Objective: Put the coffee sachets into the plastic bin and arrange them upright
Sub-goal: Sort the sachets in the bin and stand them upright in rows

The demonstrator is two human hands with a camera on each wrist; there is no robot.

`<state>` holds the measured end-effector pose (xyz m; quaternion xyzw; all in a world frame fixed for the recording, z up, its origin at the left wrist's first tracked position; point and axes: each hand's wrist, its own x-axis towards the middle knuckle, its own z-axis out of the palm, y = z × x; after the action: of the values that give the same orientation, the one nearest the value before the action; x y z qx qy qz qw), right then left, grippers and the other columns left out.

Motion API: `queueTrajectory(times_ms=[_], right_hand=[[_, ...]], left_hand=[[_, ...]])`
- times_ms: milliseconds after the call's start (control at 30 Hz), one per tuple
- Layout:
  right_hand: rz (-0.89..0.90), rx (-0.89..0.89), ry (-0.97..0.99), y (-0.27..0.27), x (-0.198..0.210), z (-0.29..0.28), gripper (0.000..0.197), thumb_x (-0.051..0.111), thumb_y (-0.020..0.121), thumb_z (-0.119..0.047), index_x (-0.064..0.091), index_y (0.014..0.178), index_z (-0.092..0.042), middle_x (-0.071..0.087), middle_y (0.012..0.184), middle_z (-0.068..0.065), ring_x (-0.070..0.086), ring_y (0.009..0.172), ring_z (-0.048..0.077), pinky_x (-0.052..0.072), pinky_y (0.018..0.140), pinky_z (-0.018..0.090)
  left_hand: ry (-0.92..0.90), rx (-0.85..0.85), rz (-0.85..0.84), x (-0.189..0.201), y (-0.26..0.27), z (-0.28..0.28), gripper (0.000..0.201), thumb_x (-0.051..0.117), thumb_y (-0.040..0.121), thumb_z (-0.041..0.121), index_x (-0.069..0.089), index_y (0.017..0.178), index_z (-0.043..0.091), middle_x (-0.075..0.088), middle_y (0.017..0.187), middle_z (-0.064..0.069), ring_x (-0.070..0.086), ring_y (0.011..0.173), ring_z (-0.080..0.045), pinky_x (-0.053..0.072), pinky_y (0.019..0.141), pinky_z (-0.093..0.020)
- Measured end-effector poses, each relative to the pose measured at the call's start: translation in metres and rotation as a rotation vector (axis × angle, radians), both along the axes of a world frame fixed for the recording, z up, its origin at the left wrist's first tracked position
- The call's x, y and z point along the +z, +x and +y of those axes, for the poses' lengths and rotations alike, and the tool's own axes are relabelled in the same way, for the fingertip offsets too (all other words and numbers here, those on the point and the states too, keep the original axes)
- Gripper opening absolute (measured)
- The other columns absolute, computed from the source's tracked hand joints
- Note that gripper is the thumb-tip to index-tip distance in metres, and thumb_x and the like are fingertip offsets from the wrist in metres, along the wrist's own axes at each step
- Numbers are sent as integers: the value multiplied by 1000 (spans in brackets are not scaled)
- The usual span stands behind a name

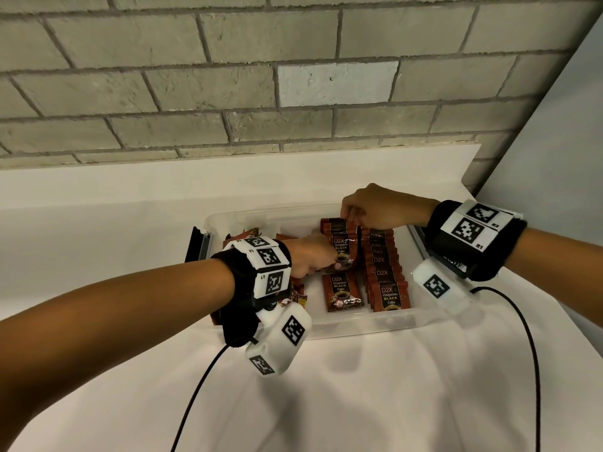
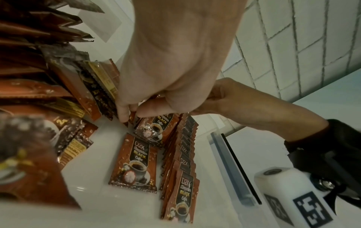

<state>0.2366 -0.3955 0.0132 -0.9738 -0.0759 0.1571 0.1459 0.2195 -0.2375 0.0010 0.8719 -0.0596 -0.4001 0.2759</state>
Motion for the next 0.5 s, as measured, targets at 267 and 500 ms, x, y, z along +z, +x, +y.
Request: queueTrajectory(times_ms=[267, 500], right_hand=[[-54, -35, -13, -1, 2, 0, 30, 42, 91, 5, 60, 114, -3, 64, 110, 13, 61, 97, 23, 48, 79, 27], [-60, -51, -27, -1, -1, 0, 29, 43, 94, 0, 59, 118, -4, 62, 114, 12, 52, 85, 13, 35, 60, 7]], left_hand=[[-75, 80, 46, 3, -2, -3, 29, 25, 95, 2, 35, 72, 16, 34, 66, -1, 26, 55, -11, 25, 52, -20], [-92, 82, 60, 1, 0, -2, 30, 29, 98, 2, 38, 72, 14, 42, 71, -2, 36, 59, -11, 33, 49, -15]])
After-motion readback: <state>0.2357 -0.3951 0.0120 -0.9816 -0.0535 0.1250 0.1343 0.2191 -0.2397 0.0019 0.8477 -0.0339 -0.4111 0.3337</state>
